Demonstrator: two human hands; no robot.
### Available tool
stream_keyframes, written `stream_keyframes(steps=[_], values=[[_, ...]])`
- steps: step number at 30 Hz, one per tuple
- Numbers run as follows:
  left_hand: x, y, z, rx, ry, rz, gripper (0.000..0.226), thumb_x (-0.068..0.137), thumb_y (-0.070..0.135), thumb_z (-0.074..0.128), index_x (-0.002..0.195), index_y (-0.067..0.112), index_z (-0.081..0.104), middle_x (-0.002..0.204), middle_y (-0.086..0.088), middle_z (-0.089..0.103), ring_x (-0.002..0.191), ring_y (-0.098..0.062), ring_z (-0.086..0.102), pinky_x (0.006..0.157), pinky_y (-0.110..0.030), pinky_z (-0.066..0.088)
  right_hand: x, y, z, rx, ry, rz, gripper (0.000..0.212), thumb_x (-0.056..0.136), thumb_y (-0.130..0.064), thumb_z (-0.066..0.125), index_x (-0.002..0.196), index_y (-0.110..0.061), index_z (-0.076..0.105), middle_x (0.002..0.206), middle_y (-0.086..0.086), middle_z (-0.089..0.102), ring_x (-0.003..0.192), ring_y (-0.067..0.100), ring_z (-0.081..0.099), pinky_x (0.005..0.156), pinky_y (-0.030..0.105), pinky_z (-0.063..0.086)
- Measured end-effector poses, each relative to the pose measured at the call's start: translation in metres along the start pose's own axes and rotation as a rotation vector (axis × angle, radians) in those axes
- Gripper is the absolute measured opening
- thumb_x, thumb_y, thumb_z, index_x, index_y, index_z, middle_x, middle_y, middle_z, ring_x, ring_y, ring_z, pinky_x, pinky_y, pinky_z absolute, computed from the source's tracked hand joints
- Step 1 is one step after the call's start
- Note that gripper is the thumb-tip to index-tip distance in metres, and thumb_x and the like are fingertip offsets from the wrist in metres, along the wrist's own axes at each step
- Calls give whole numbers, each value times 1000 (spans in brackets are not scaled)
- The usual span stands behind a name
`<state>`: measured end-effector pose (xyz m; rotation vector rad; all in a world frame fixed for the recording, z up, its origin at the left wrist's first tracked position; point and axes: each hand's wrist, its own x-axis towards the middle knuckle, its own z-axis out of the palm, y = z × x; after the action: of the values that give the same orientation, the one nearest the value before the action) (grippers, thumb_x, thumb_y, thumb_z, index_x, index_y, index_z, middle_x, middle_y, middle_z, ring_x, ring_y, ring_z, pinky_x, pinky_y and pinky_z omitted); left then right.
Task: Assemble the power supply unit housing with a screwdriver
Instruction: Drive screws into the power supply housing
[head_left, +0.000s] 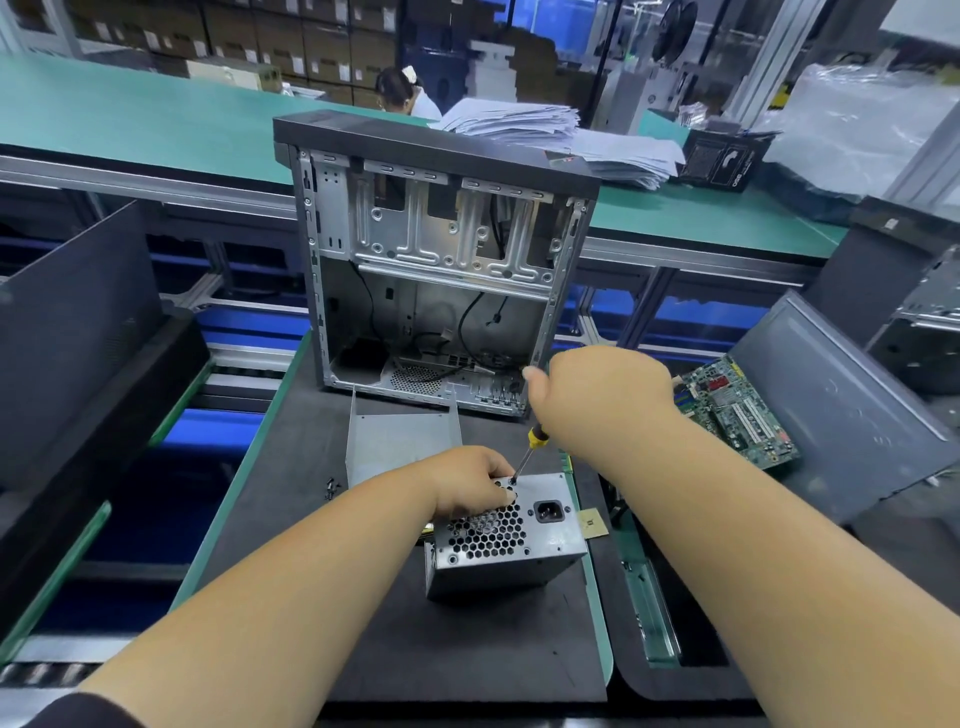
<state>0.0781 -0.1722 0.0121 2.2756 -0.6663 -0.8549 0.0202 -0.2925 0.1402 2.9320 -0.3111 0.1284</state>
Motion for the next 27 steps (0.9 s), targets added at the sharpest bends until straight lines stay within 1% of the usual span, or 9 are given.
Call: stream_keyframes(steps=[3, 5, 7, 10, 14, 15, 18, 23, 27], values=[[-1, 2, -1, 14, -12, 7, 24, 92, 24, 59, 115, 21, 64, 105, -2, 66, 92, -21, 63, 74, -22, 43, -7, 4, -5, 246, -75, -179, 19, 95, -34, 45, 93, -15, 43, 77, 2, 50, 67, 22, 48, 50, 32, 28], [-1, 2, -1, 14, -12, 20, 16, 92, 23, 58, 106, 21, 64, 88, 0, 60, 68, -13, 55, 64, -21, 40, -10, 8, -11, 250, -59, -265, 18, 94, -32, 55, 97, -16, 48, 83, 2, 56, 75, 23, 53, 54, 32, 33], [0, 2, -1, 22, -2, 23, 17, 92, 22, 58, 107, 18, 64, 79, 3, 55, 59, -7, 46, 57, -22, 38, -8, 9, -15, 164, -36, -262, 26, 93, -41, 61, 90, -17, 49, 78, -1, 53, 74, 21, 52, 54, 31, 33], [-2, 3, 0, 37, -1, 14, 21, 92, 24, 58, 110, 19, 65, 80, 6, 57, 62, -9, 49, 57, -20, 39, -4, 6, -14, -4, -30, -165, 46, 95, -53, 52, 68, -17, 43, 67, -1, 45, 57, 16, 41, 46, 27, 26], [-5, 4, 3, 45, -7, 1, 31, 93, 28, 59, 122, 22, 62, 112, 2, 66, 102, -22, 63, 74, -22, 42, -7, -4, -2, -51, 75, 42, 56, 101, -52, 33, 58, -17, 40, 58, 1, 41, 49, 16, 35, 46, 22, 25], [-6, 4, 3, 34, -3, 4, 29, 92, 27, 59, 121, 22, 63, 111, 1, 66, 101, -21, 64, 75, -22, 43, -8, -5, -1, -54, 82, 78, 57, 102, -52, 31, 58, -17, 40, 57, 1, 41, 48, 16, 35, 46, 22, 25], [-7, 4, 3, 12, 6, 8, 25, 91, 26, 59, 115, 24, 64, 93, 5, 65, 71, -11, 58, 62, -20, 46, -7, -2, 2, -31, 79, 73, 57, 101, -58, 26, 64, -17, 40, 61, 0, 43, 50, 17, 37, 47, 24, 23], [-6, 4, 4, -18, -10, 8, 22, 90, 22, 62, 111, 21, 65, 102, -8, 71, 74, -18, 58, 80, -36, 55, -12, 12, -2, 356, -4, -219, 12, 95, -29, 48, 91, -18, 45, 77, -1, 52, 66, 18, 46, 52, 32, 31], [-6, 3, 2, 13, -2, 33, 16, 90, 23, 62, 105, 23, 65, 78, 3, 61, 58, -9, 50, 55, -21, 42, -18, 12, -5, 154, 55, -270, 34, 99, -44, 48, 75, -23, 37, 67, -5, 45, 66, 20, 43, 54, 33, 30]])
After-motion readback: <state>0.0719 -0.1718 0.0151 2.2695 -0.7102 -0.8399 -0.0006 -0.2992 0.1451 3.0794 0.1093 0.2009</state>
